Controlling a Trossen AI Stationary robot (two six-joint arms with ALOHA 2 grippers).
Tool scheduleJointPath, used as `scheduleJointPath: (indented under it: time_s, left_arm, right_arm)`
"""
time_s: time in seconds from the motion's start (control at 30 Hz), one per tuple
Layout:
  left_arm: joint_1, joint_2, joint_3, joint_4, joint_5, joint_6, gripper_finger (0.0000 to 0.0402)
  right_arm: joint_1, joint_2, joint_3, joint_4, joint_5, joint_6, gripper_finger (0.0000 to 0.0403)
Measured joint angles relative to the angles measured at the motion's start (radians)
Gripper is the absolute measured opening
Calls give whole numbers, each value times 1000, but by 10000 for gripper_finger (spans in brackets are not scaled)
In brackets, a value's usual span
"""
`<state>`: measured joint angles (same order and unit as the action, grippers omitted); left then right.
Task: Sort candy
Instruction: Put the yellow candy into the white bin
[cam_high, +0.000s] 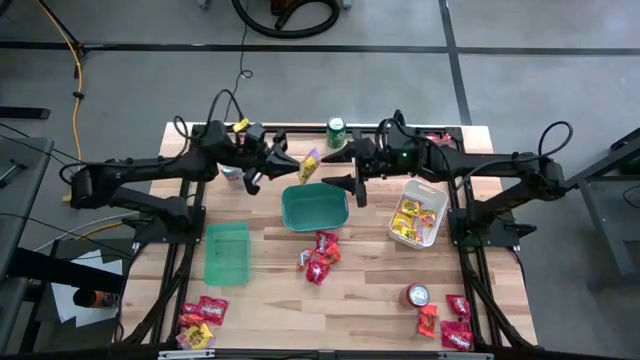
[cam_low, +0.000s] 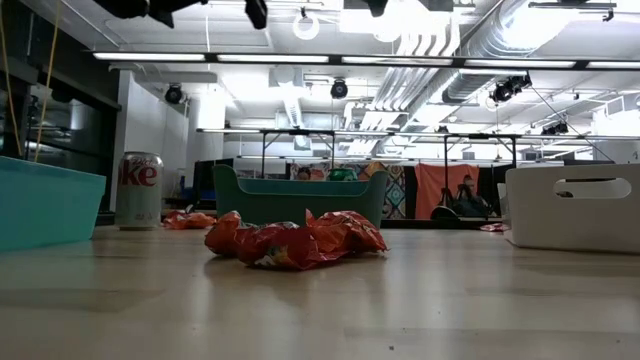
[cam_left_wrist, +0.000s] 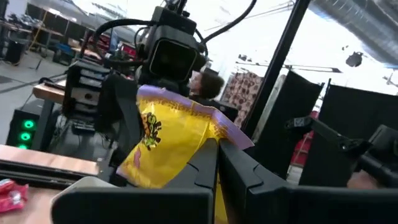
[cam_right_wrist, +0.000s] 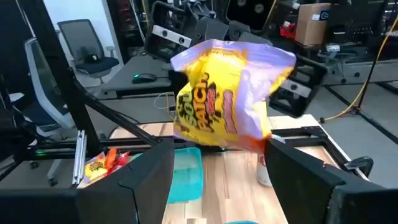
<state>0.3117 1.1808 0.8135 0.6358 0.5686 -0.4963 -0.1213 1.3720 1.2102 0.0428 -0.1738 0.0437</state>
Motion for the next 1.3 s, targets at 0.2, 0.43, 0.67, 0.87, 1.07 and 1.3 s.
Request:
scheduleJointPath:
  time_s: [0.2, 0.43, 0.67, 0.87, 1.07, 1.3]
  left_arm:
    - [-62, 49, 31, -5, -74, -16, 0]
    - [-120, 51, 39, -3, -100, -24, 0]
    - [-125, 48, 39, -3, -72, -26, 0]
    - [-123, 55, 39, -6, -78, 31, 0]
    - [-122, 55, 39, -4, -115, 37, 1]
    - [-115, 51, 39, -16, -131, 73, 17]
  right_arm:
    - [11, 0, 0, -1, 1, -27, 245]
    - [11, 0, 0, 3, -3, -49, 245]
    - [32, 0, 0, 76, -116, -24, 245]
    - [69, -2, 0, 65, -53, -26, 244]
    - [71, -2, 0, 54, 5, -26, 180]
    - [68, -2, 0, 16, 6, -26, 14]
